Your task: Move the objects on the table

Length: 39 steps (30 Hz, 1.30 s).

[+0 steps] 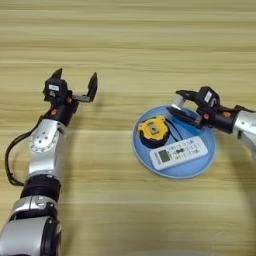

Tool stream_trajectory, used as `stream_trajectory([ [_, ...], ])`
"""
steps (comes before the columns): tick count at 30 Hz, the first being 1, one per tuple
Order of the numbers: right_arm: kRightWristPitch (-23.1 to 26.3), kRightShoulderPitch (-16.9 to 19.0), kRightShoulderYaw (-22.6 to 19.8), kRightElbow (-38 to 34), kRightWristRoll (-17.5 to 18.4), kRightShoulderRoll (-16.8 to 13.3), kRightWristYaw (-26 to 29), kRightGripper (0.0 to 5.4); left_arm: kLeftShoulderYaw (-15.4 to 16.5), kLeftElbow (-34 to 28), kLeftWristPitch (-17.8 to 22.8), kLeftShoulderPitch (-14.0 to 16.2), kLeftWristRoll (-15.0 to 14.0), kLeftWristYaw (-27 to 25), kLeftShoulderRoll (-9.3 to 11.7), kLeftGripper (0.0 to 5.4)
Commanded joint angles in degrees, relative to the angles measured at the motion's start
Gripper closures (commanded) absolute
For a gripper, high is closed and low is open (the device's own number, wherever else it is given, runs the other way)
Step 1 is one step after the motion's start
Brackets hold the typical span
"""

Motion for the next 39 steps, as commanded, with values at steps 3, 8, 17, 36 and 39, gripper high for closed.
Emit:
stream_trajectory([
  [3, -0.8, 1.9, -1.3, -0.6, 0.7, -0.7, -0.5, 2.89, 0.1, 0.7, -0.3, -0.9, -0.2, -0.1, 0.3, 0.00],
  [8, -1.1, 3.0, -1.3, 0.4, 0.4, -0.3, -0.7, 2.89, 0.1, 0.8, -0.4, -1.0, -0.1, -0.1, 0.3, 0.00],
  [17, -2.2, 3.4, -0.4, 3.4, -0.5, 0.1, -1.1, 2.89, 0.1, 1.0, -0.5, -1.0, -0.1, -0.1, 0.3, 0.00],
  [36, -4.3, 3.1, 0.4, 7.2, -0.8, 0.4, -1.1, 2.89, 0.2, 1.2, -0.5, -1.3, -0.1, -0.1, 0.6, 0.00],
  [39, -4.5, 3.1, 0.4, 6.9, -0.6, 0.3, -0.8, 2.89, 0.3, 1.3, -0.5, -1.5, -0.1, -0.1, 0.6, 0.00],
])
